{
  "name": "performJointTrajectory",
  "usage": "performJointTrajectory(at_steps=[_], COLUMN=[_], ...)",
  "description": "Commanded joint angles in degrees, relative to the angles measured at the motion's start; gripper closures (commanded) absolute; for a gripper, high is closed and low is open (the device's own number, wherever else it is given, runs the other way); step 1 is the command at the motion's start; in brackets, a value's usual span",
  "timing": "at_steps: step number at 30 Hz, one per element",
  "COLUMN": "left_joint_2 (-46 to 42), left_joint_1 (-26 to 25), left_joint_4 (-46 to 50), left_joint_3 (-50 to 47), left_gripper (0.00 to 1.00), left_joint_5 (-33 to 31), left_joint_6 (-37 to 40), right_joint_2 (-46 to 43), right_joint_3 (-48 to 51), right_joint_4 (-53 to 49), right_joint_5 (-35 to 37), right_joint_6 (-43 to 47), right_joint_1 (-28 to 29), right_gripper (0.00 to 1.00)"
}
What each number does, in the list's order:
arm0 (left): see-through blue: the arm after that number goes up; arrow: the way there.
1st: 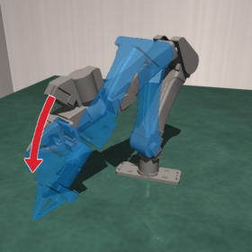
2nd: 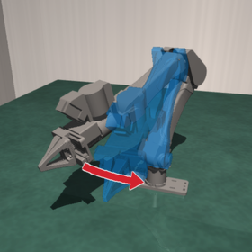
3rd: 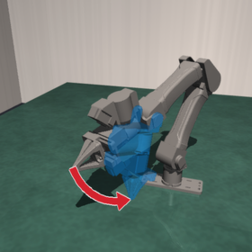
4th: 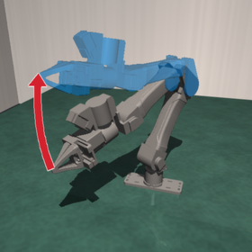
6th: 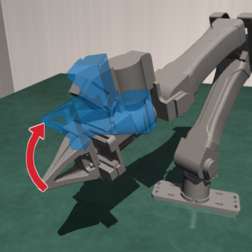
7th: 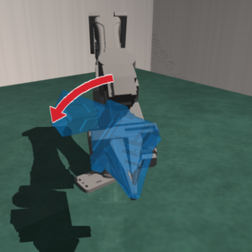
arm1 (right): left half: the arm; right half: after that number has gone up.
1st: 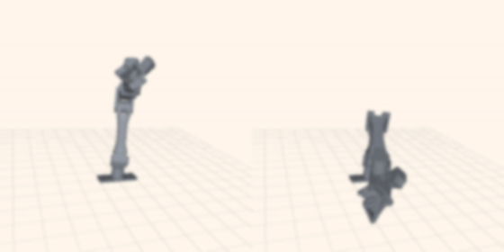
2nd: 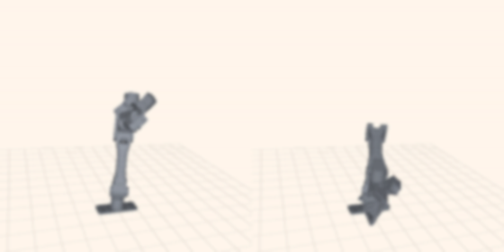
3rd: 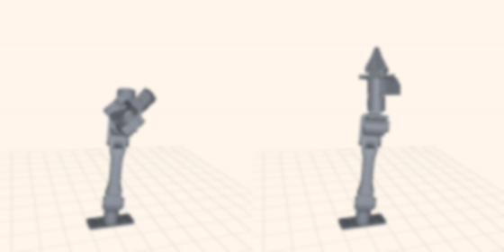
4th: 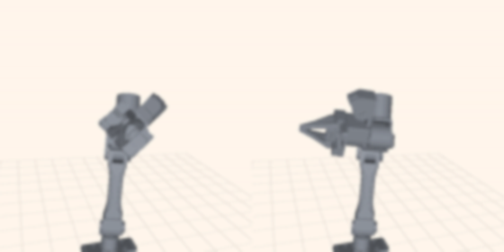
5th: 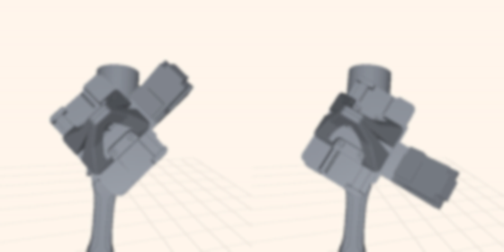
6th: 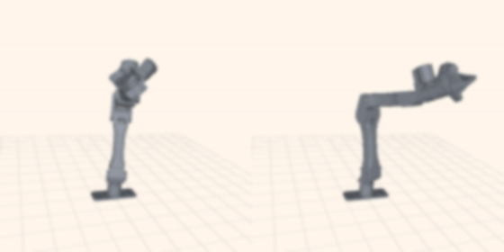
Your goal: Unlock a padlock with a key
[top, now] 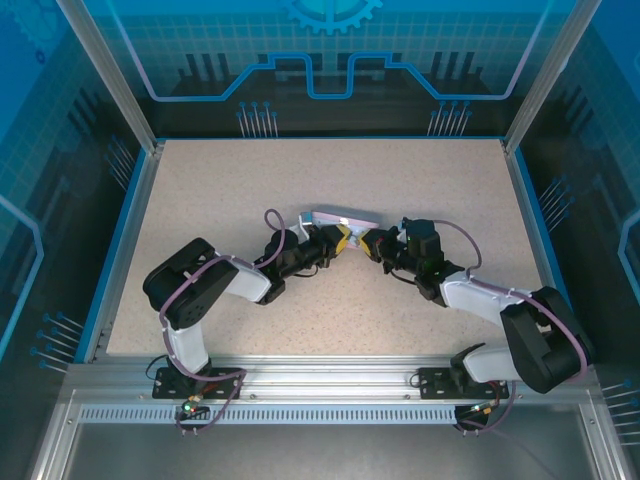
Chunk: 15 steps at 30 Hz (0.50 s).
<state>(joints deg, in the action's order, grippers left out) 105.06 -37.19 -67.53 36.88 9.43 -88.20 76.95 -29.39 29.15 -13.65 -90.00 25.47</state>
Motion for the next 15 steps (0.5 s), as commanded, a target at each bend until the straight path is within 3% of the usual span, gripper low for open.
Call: performJointTrajectory(at_steps=[1,15], left_joint_2=[-0.1,0.0], left_joint_1=[-0.2,-0.3], left_joint_4=[-5.5,-5.4], left_joint_3=[0.6,0.5], left_gripper=[1.0,1.0], left_joint_5=[-0.8,-0.9], left_joint_6=[0.3,0.5], right_joint_2=[0.8,-1.3], right_joint_3=[-1.7,-2.1], right_joint_4=[1.3,0.5], right_joint_5=[0.4,0.7], right_joint_6=[0.0,0.4], right_joint_1=[0.7,1.1], right_gripper=[1.0,1.0])
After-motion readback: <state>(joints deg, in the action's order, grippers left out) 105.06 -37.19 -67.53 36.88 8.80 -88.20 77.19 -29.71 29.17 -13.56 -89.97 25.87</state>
